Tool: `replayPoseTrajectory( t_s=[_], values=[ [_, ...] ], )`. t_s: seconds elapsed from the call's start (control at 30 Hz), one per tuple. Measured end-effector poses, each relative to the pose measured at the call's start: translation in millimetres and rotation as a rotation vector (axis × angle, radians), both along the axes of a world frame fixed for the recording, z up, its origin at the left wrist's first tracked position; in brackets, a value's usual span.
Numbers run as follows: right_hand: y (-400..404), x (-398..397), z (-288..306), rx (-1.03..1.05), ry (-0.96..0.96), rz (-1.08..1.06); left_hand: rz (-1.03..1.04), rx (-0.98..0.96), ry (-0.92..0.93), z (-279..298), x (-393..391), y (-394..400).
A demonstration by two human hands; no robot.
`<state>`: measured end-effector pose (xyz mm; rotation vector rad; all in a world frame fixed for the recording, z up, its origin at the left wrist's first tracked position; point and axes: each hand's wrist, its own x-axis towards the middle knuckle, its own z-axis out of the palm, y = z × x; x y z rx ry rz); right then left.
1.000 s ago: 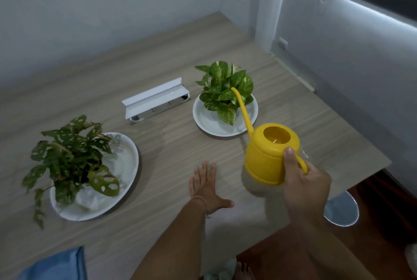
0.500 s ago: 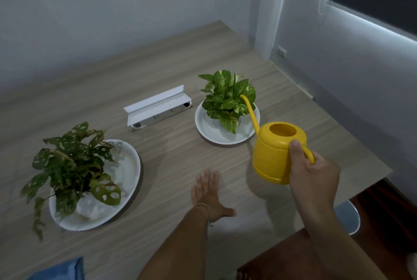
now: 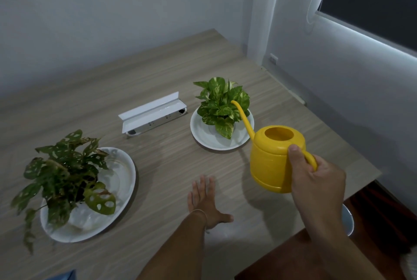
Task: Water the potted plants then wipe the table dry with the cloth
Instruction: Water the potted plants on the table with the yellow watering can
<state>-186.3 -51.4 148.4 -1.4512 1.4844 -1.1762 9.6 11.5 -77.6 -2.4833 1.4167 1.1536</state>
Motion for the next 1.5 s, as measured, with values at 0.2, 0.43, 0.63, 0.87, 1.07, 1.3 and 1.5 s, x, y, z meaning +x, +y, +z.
replayPoseTrajectory(
  t_s=[0.2,0.43,0.63,0.87,1.07,1.3,1.5],
  values=[
    [-5.2,0.6,-5.9,0.003,0.014,-0.02,0.014,-0.016,-0.013,0.2,-2.2,0.9],
    [-18.8,16.7,-7.8,0.039,-0.009,-0.016,0.004,-0.011,-0.002,2.1,-1.2,1.4],
    [-16.1,23.2,-0.4,0.024,-0.03,0.006,-0.001,0.0,0.007,2.1,0.4,0.8],
    [-1.5,4.8,4.4,0.061,0.02,0.015,0.005,-0.009,0.005,1.9,0.3,1.9],
    [-3.5,-5.1,8.3,0.07,0.008,-0.029,0.011,-0.007,0.007,2.7,-1.0,1.3],
    [-20.7,2.1,12.0,0.038,0.015,-0.033,0.01,0.002,0.002,4.4,-1.8,0.4],
    [-32.1,18.4,12.5,-0.004,0.018,0.0,0.003,0.012,0.009,6.0,-0.4,0.2]
  ],
)
